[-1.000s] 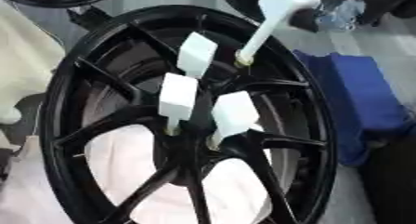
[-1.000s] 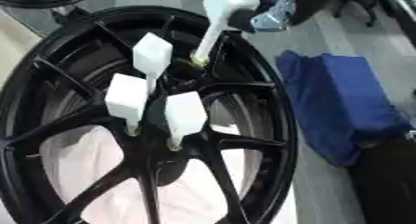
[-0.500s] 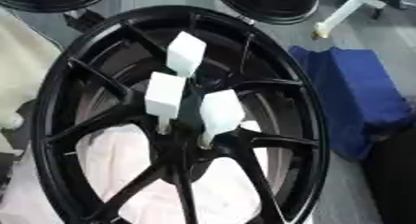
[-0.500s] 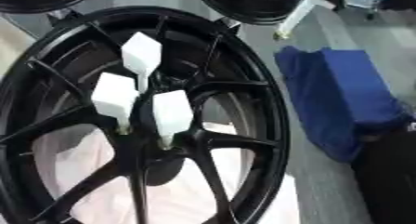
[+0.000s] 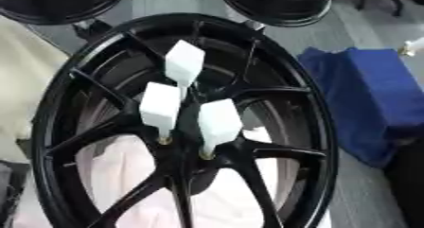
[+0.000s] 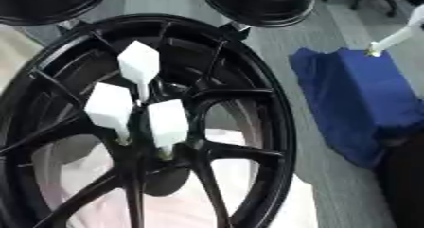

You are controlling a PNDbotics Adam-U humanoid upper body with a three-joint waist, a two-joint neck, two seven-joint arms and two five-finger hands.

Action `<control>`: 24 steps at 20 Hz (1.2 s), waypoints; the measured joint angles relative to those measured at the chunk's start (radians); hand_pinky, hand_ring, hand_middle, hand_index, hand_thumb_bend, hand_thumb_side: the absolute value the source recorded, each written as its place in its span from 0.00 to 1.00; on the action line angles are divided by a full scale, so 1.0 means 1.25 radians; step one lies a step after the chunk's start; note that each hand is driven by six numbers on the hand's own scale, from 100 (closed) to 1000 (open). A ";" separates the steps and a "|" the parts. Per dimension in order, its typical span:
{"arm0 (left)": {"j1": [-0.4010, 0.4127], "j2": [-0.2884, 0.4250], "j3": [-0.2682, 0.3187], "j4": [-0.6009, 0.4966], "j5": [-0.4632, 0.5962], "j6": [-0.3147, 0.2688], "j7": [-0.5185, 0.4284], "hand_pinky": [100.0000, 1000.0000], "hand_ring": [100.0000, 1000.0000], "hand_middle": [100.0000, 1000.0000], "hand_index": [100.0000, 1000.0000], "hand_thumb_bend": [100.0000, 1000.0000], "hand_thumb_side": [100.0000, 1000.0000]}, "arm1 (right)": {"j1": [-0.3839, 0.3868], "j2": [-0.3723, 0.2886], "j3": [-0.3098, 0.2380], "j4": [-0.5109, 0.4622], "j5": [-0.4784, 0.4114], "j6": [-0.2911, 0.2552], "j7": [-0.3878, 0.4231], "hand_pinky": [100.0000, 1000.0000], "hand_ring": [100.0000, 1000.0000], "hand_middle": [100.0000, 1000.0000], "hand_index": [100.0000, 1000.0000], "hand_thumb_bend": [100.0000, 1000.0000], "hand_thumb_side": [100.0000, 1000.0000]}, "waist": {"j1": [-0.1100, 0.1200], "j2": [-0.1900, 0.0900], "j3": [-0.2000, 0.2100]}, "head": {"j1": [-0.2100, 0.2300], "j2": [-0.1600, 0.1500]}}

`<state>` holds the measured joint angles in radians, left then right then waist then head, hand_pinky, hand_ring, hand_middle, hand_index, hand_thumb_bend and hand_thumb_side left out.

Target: Pull the pin out of the wheel hub.

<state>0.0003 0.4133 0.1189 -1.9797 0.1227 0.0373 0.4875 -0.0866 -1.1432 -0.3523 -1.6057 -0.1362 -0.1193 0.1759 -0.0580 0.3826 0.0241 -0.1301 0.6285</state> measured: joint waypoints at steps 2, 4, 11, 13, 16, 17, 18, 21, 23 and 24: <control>0.000 0.000 0.002 0.000 0.000 0.000 0.001 0.88 0.59 0.63 0.72 0.11 0.88 | 0.020 0.020 -0.012 0.009 0.028 0.008 -0.025 0.80 0.75 0.66 0.72 0.05 0.00 | 0.003 0.000 -0.003 | 0.003 -0.004; 0.000 -0.002 0.002 0.000 0.000 0.001 0.001 0.88 0.59 0.63 0.72 0.11 0.88 | 0.032 0.036 -0.016 0.013 0.053 0.015 -0.041 0.86 0.88 0.81 0.79 0.19 0.28 | 0.005 0.000 -0.003 | 0.003 -0.006; 0.000 -0.007 0.002 0.000 0.000 0.001 0.002 0.88 0.59 0.63 0.72 0.11 0.88 | 0.049 0.079 -0.019 0.013 0.078 0.013 -0.067 0.85 0.87 0.81 0.80 0.14 0.40 | 0.009 0.000 -0.003 | 0.004 -0.006; 0.000 -0.007 0.002 0.000 0.000 0.001 0.002 0.89 0.59 0.63 0.72 0.11 0.88 | 0.049 0.084 -0.019 0.010 0.073 0.010 -0.081 0.83 0.84 0.78 0.79 0.11 0.40 | 0.010 0.000 -0.003 | 0.004 -0.006; 0.000 -0.007 0.002 0.000 -0.001 0.001 0.002 0.89 0.59 0.63 0.72 0.11 0.88 | 0.046 0.090 -0.019 0.005 0.051 0.007 -0.110 0.80 0.75 0.69 0.73 0.03 0.44 | 0.010 0.000 -0.003 | 0.004 -0.006; 0.000 -0.007 0.002 0.000 -0.001 0.001 0.002 0.88 0.59 0.62 0.72 0.11 0.88 | 0.042 0.093 -0.019 0.004 0.041 0.008 -0.124 0.78 0.72 0.66 0.71 0.00 0.45 | 0.010 0.000 -0.003 | 0.004 -0.006; -0.001 -0.007 0.002 0.000 -0.001 0.001 0.001 0.88 0.59 0.62 0.72 0.11 0.88 | 0.040 0.095 -0.019 0.000 0.028 0.010 -0.141 0.77 0.70 0.63 0.69 0.00 0.45 | 0.009 0.000 -0.002 | 0.004 -0.006; -0.004 -0.007 0.001 0.000 -0.001 -0.001 0.000 0.88 0.58 0.62 0.72 0.11 0.87 | 0.030 0.100 -0.015 -0.022 -0.022 0.019 -0.201 0.75 0.65 0.58 0.65 0.00 0.52 | 0.010 0.000 0.001 | 0.004 -0.006; -0.009 -0.007 0.001 0.000 -0.003 -0.002 -0.002 0.88 0.58 0.62 0.72 0.11 0.87 | 0.022 0.106 -0.004 -0.050 -0.059 0.027 -0.239 0.74 0.63 0.55 0.64 0.00 0.56 | 0.010 0.000 0.004 | 0.004 -0.006; -0.012 -0.007 0.001 0.000 -0.004 -0.002 -0.002 0.88 0.58 0.62 0.72 0.11 0.86 | 0.017 0.109 0.002 -0.067 -0.080 0.031 -0.257 0.74 0.62 0.55 0.63 0.00 0.57 | 0.010 0.000 0.006 | 0.004 -0.006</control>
<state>-0.0143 0.4043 0.1202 -1.9797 0.1172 0.0348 0.4854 -0.0654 -1.0066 -0.3500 -1.6898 -0.2356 -0.0800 -0.1448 -0.0456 0.3824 0.0314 -0.1254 0.6209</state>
